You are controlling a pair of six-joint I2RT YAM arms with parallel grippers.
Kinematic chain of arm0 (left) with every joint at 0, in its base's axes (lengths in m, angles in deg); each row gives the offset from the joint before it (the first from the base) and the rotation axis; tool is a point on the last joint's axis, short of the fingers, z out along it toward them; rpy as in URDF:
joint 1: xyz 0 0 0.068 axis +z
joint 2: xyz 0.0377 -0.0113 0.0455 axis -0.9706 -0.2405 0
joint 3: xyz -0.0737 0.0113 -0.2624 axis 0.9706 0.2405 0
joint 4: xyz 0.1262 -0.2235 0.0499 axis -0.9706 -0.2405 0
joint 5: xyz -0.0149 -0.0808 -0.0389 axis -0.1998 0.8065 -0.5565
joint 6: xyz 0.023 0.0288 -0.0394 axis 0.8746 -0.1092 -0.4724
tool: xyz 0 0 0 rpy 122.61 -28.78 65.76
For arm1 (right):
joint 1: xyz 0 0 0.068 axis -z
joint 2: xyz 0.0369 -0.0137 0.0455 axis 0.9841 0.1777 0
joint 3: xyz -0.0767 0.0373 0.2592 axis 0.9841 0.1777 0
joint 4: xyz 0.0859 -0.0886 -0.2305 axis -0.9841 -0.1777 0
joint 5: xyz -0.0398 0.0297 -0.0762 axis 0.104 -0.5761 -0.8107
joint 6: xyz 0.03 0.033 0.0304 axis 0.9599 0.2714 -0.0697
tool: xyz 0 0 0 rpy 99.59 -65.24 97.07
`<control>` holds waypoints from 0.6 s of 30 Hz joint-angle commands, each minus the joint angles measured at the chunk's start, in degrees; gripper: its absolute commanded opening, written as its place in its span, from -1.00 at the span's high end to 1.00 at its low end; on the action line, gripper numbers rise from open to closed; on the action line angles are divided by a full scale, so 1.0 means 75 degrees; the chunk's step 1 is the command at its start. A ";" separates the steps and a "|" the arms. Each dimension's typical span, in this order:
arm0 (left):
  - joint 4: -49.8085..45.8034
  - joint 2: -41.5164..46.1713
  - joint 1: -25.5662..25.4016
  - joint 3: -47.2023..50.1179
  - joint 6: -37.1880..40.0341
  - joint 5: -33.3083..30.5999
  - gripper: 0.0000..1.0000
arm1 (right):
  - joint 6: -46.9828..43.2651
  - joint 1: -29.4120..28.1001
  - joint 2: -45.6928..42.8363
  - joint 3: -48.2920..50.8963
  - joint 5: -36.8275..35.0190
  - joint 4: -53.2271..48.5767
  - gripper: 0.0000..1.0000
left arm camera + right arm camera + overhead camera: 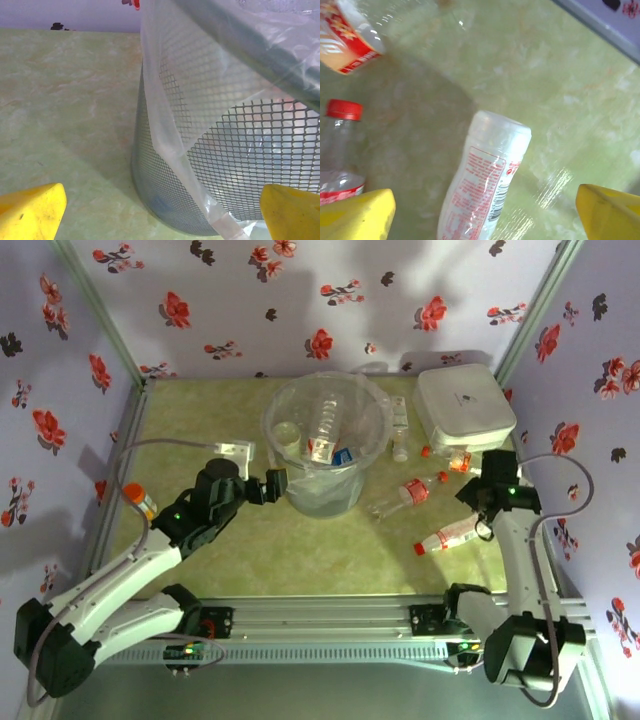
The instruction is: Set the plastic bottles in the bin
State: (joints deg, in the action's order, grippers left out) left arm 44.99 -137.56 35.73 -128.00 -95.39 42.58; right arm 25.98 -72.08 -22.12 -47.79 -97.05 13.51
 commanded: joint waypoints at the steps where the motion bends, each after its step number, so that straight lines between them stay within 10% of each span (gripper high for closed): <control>1: -0.0044 0.0165 0.0096 -0.0059 0.0194 0.0106 -1.00 | 0.0557 0.0276 0.0014 0.0663 0.0007 0.1142 -0.99; 10: 0.0079 -0.0249 0.0123 -0.0087 -0.0025 0.0695 -1.00 | 0.0993 0.0712 0.1189 0.1879 0.1705 0.3124 -0.89; 18: 0.0161 -0.0047 0.0133 -0.0057 -0.0150 0.0665 -1.00 | 0.0972 0.0721 0.1256 0.1897 0.2016 0.3459 -0.29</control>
State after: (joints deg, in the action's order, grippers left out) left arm 45.26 -139.04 36.25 -128.00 -95.87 46.64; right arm 32.95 -66.99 -11.59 -33.67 -83.13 37.57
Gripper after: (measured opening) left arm 0.998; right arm 0.665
